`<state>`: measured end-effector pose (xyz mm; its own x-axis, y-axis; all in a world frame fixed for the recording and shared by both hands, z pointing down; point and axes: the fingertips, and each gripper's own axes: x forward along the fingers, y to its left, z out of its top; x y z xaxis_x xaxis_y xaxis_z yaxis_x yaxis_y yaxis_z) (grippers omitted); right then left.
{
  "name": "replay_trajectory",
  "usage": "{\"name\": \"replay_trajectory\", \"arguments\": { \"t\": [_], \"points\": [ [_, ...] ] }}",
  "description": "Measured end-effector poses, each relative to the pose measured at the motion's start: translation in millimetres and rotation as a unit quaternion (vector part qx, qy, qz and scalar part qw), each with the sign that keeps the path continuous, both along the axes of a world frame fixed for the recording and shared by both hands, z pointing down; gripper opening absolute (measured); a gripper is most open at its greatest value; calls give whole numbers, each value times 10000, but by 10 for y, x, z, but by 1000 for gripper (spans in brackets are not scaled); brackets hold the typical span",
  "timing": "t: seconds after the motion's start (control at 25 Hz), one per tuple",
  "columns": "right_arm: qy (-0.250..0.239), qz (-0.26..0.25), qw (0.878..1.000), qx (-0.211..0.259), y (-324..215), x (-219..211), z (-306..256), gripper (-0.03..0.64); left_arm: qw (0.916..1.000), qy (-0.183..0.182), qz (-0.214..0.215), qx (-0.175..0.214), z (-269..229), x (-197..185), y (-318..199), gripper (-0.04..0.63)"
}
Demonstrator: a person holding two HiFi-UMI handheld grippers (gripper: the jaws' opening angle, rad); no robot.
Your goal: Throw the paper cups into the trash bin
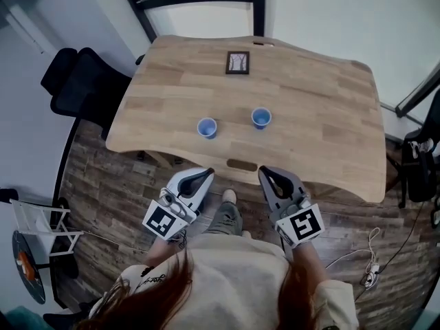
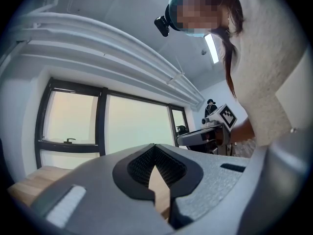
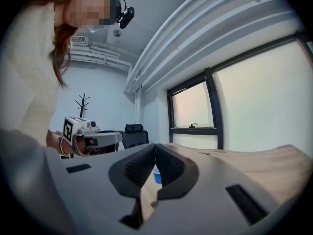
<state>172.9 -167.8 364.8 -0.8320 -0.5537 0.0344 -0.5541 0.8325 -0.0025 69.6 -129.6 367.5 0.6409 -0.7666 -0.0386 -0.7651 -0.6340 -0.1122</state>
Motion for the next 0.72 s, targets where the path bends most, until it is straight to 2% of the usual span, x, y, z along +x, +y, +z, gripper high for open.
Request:
{"name": "replay_trajectory", "arguments": {
  "t": [0.72],
  "points": [
    [-84, 175, 9997, 155, -1117, -575, -193, 12, 9998, -88, 156, 74, -148, -571, -1141, 3]
  ]
}}
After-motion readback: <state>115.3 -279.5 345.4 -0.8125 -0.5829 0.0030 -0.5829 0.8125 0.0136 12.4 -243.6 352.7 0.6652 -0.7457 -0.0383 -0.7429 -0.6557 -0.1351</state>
